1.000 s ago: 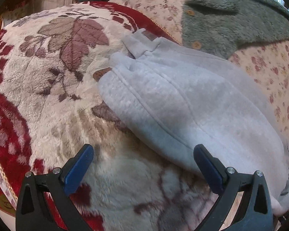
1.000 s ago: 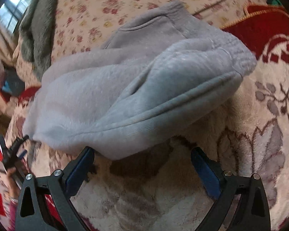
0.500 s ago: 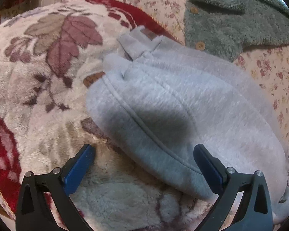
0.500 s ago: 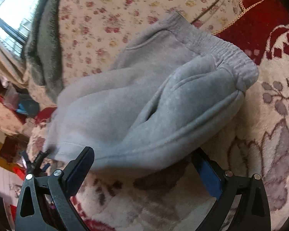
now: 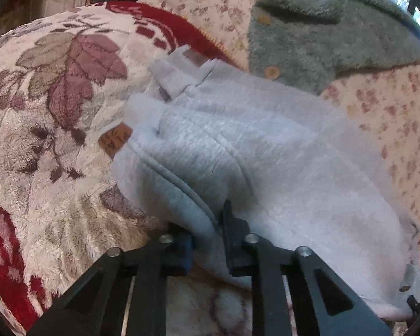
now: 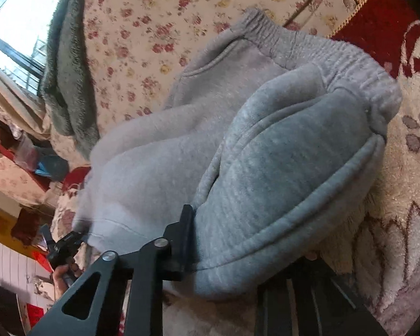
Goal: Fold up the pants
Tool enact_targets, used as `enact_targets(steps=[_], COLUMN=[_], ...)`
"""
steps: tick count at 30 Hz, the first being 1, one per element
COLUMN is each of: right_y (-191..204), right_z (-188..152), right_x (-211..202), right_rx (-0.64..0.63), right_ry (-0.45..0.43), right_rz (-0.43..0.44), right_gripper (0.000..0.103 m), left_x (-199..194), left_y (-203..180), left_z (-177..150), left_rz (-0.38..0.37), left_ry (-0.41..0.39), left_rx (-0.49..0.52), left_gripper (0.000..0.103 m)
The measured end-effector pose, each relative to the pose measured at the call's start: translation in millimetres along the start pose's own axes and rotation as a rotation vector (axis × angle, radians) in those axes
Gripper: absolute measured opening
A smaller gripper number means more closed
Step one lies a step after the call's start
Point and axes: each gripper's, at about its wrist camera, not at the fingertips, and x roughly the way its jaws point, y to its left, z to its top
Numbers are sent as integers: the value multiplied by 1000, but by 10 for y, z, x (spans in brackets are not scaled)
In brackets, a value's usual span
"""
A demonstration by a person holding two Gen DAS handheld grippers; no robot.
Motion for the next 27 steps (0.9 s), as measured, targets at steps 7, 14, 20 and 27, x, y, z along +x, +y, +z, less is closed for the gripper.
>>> enact_targets(steps=[7, 14, 20, 27], right_y=[156, 250, 271, 142], right_z=[-50, -280, -622, -955], right_x=[-339, -764, -1018, -990], right_rx=[-17, -59, -87, -94], right_ry=[-42, -27, -1, 49], right_rz=[64, 98, 89, 52], right_gripper=[21, 20, 19, 18], left_x=[-458, -865, -1112, -1128], left_y=[-14, 249, 391, 559], left_z=[1, -145, -375, -555], left_rz=[-51, -76, -60, -21], left_ry=[-21, -14, -14, 17], left_rx=[42, 30, 48, 38], left_gripper=[13, 12, 12, 12])
